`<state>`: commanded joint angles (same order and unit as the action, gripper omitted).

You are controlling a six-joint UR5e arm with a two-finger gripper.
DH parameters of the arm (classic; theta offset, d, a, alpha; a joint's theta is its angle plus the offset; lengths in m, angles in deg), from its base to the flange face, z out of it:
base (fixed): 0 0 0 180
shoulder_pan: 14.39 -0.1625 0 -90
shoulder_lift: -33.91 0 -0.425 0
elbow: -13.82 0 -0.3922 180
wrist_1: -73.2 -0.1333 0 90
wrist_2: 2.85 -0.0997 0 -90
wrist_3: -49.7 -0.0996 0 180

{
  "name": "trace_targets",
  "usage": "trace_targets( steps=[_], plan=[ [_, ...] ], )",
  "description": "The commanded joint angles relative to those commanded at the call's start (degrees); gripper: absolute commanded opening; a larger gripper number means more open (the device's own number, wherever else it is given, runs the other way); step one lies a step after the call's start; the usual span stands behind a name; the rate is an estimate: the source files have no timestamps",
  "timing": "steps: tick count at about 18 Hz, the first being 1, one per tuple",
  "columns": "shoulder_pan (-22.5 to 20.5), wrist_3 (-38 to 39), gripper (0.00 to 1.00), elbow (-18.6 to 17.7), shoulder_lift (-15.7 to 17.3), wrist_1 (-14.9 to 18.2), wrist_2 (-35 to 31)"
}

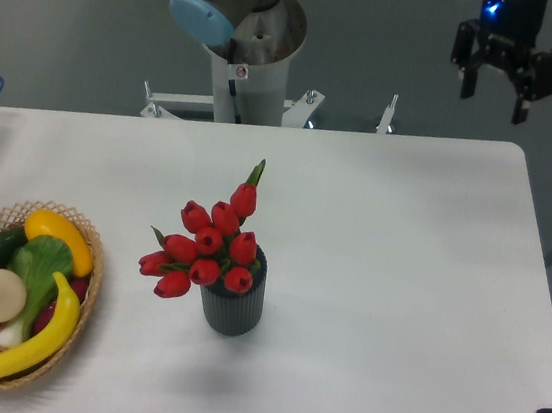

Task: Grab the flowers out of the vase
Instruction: 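Move the open gripper toward the table above the vase area, then lower the open gripper toward the tulip stems above the grey vase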

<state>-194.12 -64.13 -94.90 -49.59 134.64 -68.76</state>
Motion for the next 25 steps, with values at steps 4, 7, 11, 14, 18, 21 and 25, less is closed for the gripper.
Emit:
trace_targets(
  steps=[4, 7, 11, 14, 18, 21, 25],
  plan=[
    [0.2, 9.2, 1.00, -1.3, 0.6, -0.1, 3.1],
    [0.2, 13.1, 1.00, -2.2, 0.6, 0.0, 7.9],
    [0.5, 23.4, 1.00, -2.4, 0.4, -0.1, 12.2],
    [1.9, 27.7, 1.00, -2.4, 0.2, -0.2, 12.8],
    [3.0, 30.5, 1.00, -2.4, 0.1, -0.2, 12.9],
    [3.7, 32.8, 1.00, -2.3, 0.0, -0.2, 12.8],
    [6.2, 36.0, 1.00, -2.4, -0.1, -0.2, 12.8]
  ],
)
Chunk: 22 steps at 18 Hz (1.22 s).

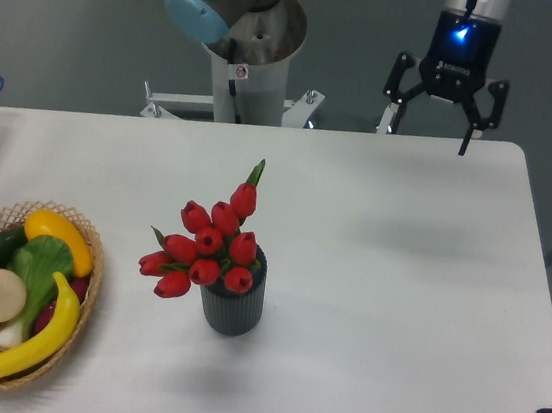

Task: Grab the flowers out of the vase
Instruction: 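Lower the open gripper toward the tulip stems above the grey vase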

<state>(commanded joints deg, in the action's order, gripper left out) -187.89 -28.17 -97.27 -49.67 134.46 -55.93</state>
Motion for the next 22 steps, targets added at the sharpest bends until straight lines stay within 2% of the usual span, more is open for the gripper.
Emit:
trace_targets(
  steps=[6, 9, 11, 13, 15, 20, 22],
  plan=[
    [4.6, -0.3, 1.00, -0.6, -1.1, -0.4, -0.1],
    [7.1, -0.3, 1.00, -1.3, -2.6, -3.1, 0.8],
    [8.6, -0.3, 1.00, -2.1, -4.1, -5.7, 5.1],
    [9.0, -0.4, 1.00, -2.5, -5.8, -6.5, 12.4],
    [9.2, -0.5, 1.00, -2.6, -6.7, -7.1, 16.3],
    [12.8, -2.3, 1.00, -2.5, -10.4, -11.3, 17.8],
    [14.4, -4.6, 1.00, -2.6, -11.5, -11.5, 17.8]
  ],
)
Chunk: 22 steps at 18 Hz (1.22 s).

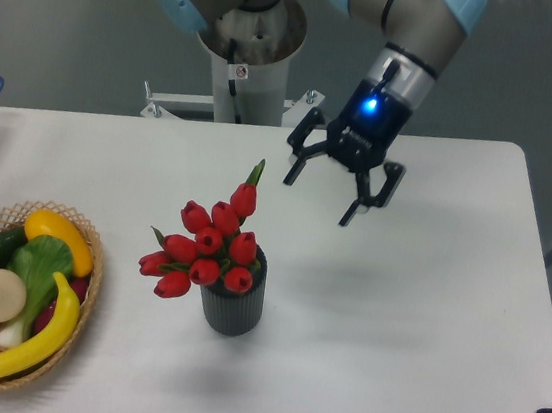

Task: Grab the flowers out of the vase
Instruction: 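Lower the open gripper toward the tulip stems above the grey vase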

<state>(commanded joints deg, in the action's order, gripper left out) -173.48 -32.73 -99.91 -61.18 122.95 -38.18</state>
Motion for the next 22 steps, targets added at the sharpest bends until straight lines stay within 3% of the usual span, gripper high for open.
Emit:
trace_targets(
  steps=[6, 22],
  plan=[
    [1.2, -1.0, 1.00, 0.0, -0.4, -0.2, 3.7],
    [5.6, -0.9, 1.00, 1.8, -5.5, -0.1, 4.3]
  ],
)
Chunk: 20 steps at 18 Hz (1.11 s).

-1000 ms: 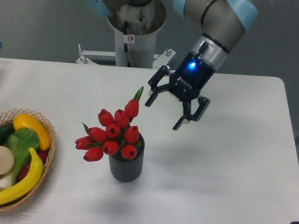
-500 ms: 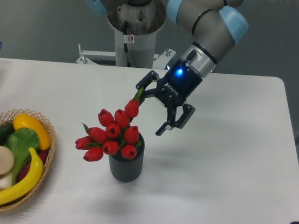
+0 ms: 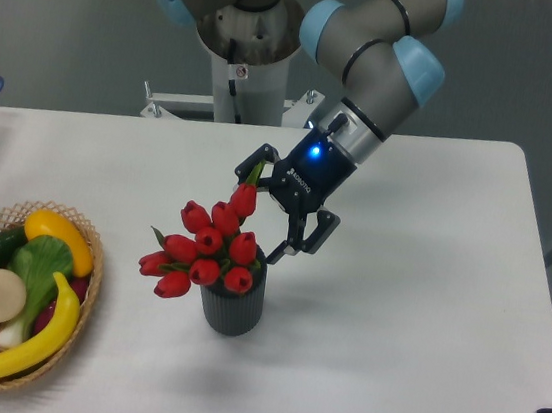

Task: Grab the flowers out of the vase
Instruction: 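Close the gripper around the red tulip stems at the vase rim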

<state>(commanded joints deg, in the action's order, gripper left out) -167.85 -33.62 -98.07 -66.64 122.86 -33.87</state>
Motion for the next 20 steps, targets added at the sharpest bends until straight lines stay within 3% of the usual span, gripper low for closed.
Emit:
trace_targets(
  steps=[9, 17, 20],
  plan=[
    [1.3, 3.0, 1.00, 1.3, -1.9, -0.1, 0.8],
    [2.1, 3.3, 1.00, 1.7, -3.2, -2.5, 0.8],
    [2.1, 3.3, 0.89, 1.7, -3.5, -3.0, 0.8]
  ],
)
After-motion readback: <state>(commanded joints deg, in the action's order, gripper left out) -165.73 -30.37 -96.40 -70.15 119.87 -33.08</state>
